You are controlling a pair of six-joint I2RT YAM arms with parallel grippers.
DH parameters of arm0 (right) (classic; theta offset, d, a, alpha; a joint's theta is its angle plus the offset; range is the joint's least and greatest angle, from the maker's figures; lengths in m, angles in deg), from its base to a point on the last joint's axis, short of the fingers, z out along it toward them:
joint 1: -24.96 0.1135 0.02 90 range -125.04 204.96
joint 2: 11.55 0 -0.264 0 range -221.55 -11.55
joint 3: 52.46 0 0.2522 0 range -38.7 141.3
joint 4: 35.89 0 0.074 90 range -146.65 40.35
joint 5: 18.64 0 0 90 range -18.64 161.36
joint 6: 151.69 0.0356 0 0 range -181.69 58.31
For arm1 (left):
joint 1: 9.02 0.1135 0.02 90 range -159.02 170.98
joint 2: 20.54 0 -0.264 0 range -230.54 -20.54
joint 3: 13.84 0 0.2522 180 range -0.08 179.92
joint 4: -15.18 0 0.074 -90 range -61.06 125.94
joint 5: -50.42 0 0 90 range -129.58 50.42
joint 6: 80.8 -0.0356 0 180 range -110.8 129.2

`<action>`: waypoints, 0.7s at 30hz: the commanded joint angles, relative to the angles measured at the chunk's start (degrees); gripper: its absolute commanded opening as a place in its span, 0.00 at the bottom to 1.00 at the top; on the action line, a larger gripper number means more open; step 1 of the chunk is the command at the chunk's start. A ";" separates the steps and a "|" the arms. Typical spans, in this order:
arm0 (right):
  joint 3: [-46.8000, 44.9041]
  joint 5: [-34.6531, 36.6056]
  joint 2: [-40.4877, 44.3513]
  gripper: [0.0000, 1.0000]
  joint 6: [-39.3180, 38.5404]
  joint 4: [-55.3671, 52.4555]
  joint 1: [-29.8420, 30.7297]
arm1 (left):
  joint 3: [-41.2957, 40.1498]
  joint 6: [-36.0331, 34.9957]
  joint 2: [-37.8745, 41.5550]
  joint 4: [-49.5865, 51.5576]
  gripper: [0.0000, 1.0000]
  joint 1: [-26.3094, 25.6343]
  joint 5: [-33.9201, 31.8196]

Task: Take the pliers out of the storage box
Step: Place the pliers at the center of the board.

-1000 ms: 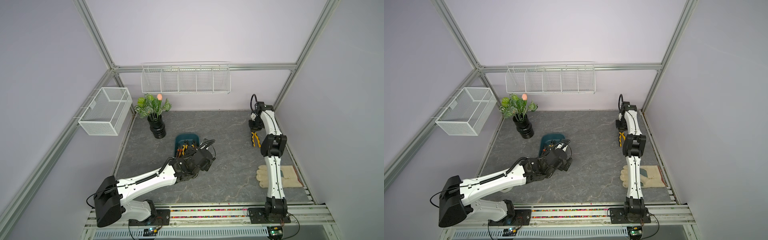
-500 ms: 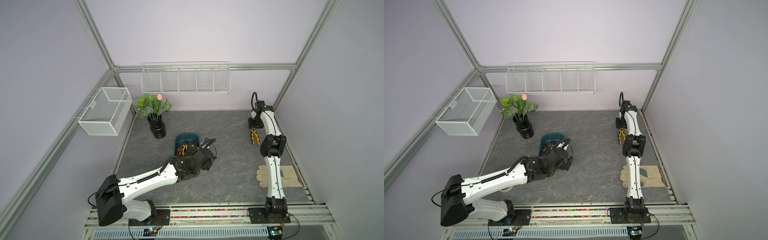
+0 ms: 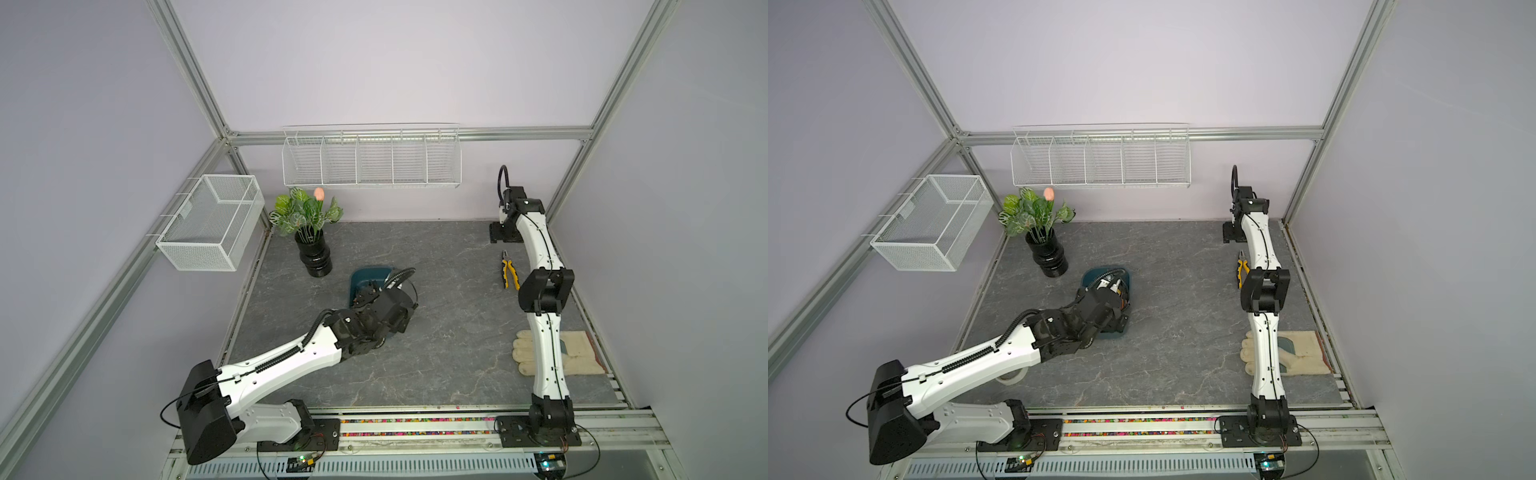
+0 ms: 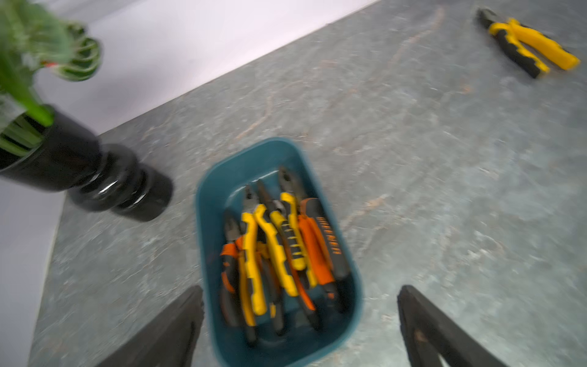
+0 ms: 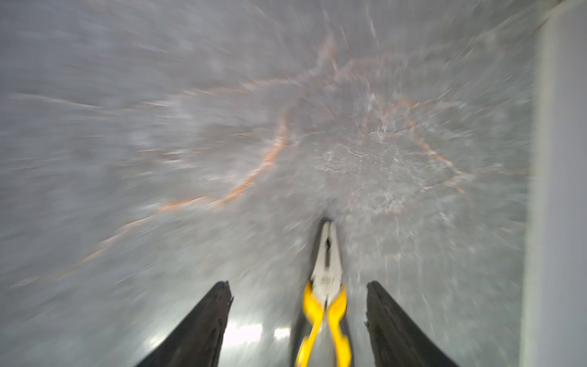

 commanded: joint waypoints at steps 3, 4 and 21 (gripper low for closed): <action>-21.78 -2.61 22.02 0.71 7.22 5.48 5.46 | 4.30 4.55 -3.40 11.55 0.89 11.00 7.30; -29.07 -4.13 26.29 0.71 8.56 8.69 6.07 | 5.31 5.06 -5.18 13.32 0.87 13.46 9.69; -79.19 -7.14 52.64 0.68 11.91 26.82 17.18 | 15.83 9.80 -21.01 18.55 0.43 24.22 28.30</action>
